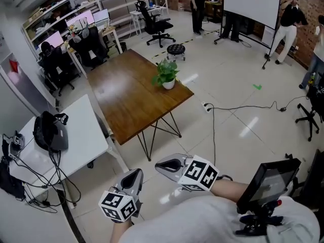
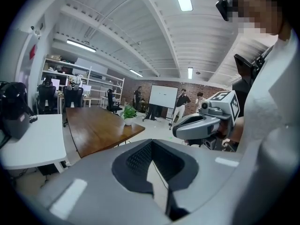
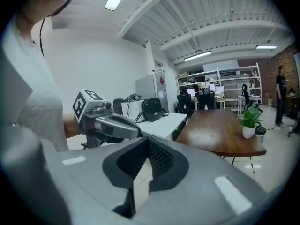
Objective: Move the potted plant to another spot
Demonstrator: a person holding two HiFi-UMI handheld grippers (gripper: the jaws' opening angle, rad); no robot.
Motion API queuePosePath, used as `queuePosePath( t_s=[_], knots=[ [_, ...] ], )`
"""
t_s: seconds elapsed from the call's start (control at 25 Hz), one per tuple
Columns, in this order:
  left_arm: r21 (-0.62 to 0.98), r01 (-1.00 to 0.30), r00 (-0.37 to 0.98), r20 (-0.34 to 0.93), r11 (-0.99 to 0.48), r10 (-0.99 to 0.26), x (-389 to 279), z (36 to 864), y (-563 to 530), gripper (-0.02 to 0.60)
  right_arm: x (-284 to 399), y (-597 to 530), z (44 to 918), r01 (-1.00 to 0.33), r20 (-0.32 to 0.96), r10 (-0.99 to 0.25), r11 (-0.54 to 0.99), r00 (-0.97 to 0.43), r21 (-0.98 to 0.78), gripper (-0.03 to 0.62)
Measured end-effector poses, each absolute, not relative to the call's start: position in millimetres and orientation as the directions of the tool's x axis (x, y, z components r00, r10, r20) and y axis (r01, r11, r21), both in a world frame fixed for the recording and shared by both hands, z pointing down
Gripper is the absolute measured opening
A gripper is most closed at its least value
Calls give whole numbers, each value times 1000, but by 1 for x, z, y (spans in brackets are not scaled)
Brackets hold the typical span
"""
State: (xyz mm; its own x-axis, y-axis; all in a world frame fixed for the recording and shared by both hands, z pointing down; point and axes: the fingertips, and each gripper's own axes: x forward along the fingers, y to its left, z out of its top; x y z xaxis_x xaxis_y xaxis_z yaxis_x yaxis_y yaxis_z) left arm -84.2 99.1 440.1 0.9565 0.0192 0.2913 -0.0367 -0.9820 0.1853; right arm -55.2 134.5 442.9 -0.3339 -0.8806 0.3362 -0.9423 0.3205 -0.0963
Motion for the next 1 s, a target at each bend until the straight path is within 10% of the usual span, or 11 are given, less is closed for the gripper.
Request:
queuePosePath(
  t_s=[1.0],
  knots=[
    [123, -67, 954, 298, -990, -27, -39, 410, 182, -14, 0, 210, 417, -928, 293, -881, 360, -370, -89, 5]
  ],
)
